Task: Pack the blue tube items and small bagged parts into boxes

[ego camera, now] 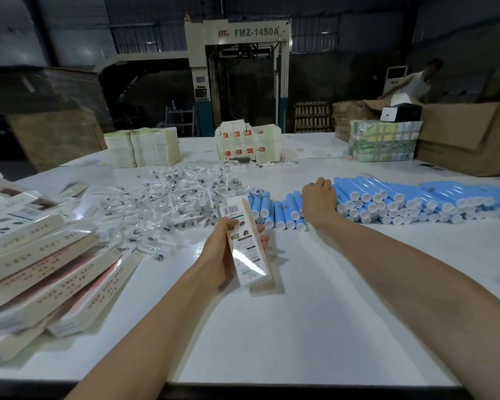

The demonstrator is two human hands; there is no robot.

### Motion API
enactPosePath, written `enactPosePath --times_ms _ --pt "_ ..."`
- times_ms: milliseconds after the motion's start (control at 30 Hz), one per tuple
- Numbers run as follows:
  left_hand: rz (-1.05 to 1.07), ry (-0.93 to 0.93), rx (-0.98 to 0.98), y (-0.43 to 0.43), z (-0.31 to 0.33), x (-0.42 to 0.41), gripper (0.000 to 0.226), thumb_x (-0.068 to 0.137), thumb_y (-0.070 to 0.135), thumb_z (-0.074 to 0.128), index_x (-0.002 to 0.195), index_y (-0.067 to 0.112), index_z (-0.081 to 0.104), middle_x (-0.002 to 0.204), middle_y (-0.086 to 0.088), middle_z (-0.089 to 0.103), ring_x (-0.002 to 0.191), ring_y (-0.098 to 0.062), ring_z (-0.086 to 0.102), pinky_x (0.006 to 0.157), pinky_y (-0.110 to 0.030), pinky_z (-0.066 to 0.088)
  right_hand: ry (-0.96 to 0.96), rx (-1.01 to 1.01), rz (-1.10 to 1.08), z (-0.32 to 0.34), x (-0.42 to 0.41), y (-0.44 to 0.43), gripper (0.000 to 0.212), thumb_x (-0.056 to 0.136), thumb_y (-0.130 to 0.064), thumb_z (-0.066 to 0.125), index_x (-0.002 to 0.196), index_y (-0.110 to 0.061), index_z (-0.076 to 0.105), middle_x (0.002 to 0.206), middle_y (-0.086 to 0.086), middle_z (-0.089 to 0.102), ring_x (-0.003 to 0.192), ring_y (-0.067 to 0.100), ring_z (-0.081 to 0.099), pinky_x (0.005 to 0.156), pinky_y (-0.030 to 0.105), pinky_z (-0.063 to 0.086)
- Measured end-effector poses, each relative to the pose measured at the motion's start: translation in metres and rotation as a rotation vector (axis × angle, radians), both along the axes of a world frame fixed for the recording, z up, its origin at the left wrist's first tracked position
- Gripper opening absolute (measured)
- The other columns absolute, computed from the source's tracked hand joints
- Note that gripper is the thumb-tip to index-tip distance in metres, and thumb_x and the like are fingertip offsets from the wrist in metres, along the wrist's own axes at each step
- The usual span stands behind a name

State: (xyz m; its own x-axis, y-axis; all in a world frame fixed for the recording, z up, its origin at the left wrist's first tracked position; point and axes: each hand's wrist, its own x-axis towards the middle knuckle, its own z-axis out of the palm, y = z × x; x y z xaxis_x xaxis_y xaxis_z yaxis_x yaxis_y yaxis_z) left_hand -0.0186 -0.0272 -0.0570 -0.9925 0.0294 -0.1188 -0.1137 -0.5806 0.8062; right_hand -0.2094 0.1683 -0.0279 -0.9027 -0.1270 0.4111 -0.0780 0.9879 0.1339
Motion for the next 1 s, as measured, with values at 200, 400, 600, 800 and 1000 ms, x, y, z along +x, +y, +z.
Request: enactPosePath --times_ms 200,400,600,800,1000 --pt "0.029 0.192 -0.082 0.003 0.004 0.004 0.031 0.11 0.019 0.053 0.137 0.006 0.058 0.131 -0.025 0.073 0.111 -0.041 0.077 0.086 -0.046 0.065 -0.022 0.027 -0.002 0.005 0.003 -0.006 0.037 0.096 -0.007 0.063 0.131 0.001 0.053 0.132 0.023 0.055 0.121 0.035 0.054 0.101 0.035 0.045" --pt "0.016 0.213 -0.2 0.005 0.005 0.012 0.048 0.103 0.023 0.066 0.144 0.002 0.057 0.133 -0.021 0.073 0.113 -0.04 0.076 0.084 -0.043 0.066 -0.12 0.032 0.005 0.013 0.005 -0.005 0.035 0.099 -0.01 0.055 0.134 -0.005 0.056 0.137 0.021 0.055 0.127 0.034 0.051 0.106 0.035 0.043" --pt "0.033 0.233 -0.325 0.004 0.005 0.012 0.052 0.088 0.027 0.083 0.137 0.013 0.071 0.131 -0.019 0.075 0.118 -0.046 0.073 0.101 -0.057 0.06 -0.109 0.016 0.04 0.013 0.008 -0.007 0.028 0.097 -0.006 0.057 0.125 -0.007 0.061 0.129 0.014 0.062 0.118 0.031 0.059 0.098 0.034 0.047" --pt "0.034 0.255 -0.327 0.003 0.006 0.015 0.054 0.088 0.025 0.088 0.137 0.013 0.07 0.128 -0.02 0.076 0.114 -0.047 0.075 0.1 -0.059 0.06 0.009 -0.22 0.158 0.023 0.013 -0.006 0.032 0.098 -0.001 0.06 0.129 0.001 0.054 0.123 0.018 0.064 0.114 0.036 0.062 0.088 0.04 0.05" --pt "0.03 0.29 -0.355 0.006 0.008 0.016 0.066 0.078 0.034 0.092 0.137 0.016 0.069 0.125 -0.021 0.077 0.109 -0.046 0.076 0.094 -0.055 0.064 -0.163 -1.587 0.642 0.084 0.058 -0.004 0.055 0.102 -0.02 0.067 0.145 -0.017 0.034 0.104 0.008 0.073 0.077 0.012 0.073 0.079 0.034 0.062"
